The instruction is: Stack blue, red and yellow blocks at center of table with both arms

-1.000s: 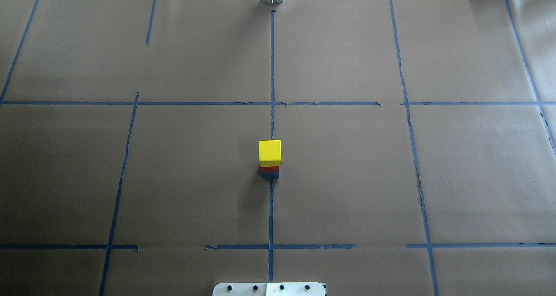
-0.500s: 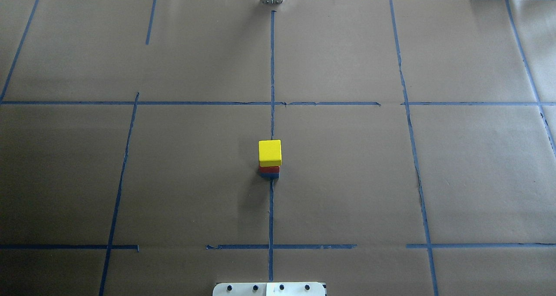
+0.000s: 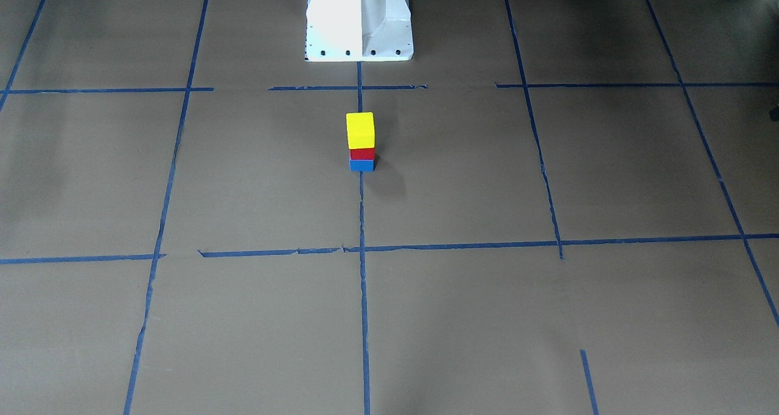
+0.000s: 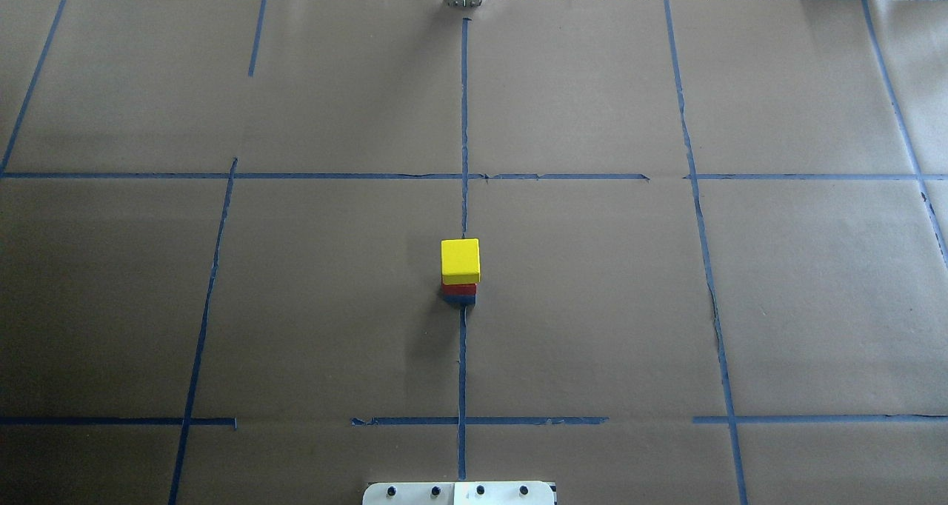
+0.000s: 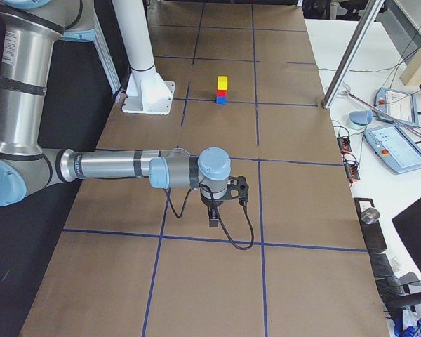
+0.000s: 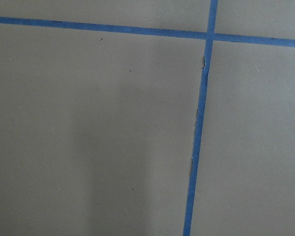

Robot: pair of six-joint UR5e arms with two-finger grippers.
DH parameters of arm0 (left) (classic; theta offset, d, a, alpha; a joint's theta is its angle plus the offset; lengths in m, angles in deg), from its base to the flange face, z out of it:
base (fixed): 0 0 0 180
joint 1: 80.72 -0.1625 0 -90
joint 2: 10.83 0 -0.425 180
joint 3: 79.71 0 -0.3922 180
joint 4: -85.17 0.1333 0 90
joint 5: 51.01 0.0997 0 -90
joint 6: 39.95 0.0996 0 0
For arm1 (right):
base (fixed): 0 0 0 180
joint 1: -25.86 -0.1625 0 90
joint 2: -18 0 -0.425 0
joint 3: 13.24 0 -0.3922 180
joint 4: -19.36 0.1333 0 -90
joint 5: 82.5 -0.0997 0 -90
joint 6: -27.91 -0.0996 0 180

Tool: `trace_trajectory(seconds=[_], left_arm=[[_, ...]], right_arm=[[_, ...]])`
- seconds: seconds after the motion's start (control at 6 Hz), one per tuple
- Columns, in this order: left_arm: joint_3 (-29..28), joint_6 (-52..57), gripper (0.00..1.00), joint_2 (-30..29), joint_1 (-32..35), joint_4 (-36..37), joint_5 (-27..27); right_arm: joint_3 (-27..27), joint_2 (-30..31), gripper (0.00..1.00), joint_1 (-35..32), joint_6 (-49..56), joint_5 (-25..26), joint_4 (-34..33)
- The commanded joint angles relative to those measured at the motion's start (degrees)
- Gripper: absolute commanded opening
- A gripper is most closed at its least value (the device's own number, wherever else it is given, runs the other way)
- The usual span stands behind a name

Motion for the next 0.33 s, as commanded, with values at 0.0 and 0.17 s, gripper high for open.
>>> trace_trajectory(seconds=[0.0,0.17], left_arm=[[-0.44,0.02,1.00,-0.21,0.04,-0.14,0.14],[-0.10,-0.15,1.00,-0.30,0.04,-0.05,0.32]], right_arm=[[-0.03,-0.31,1.00,-0.15,0.03,-0.20,0.39],[-0.03,-0.48,1.00,-0.15,0.03,-0.02,0.39]])
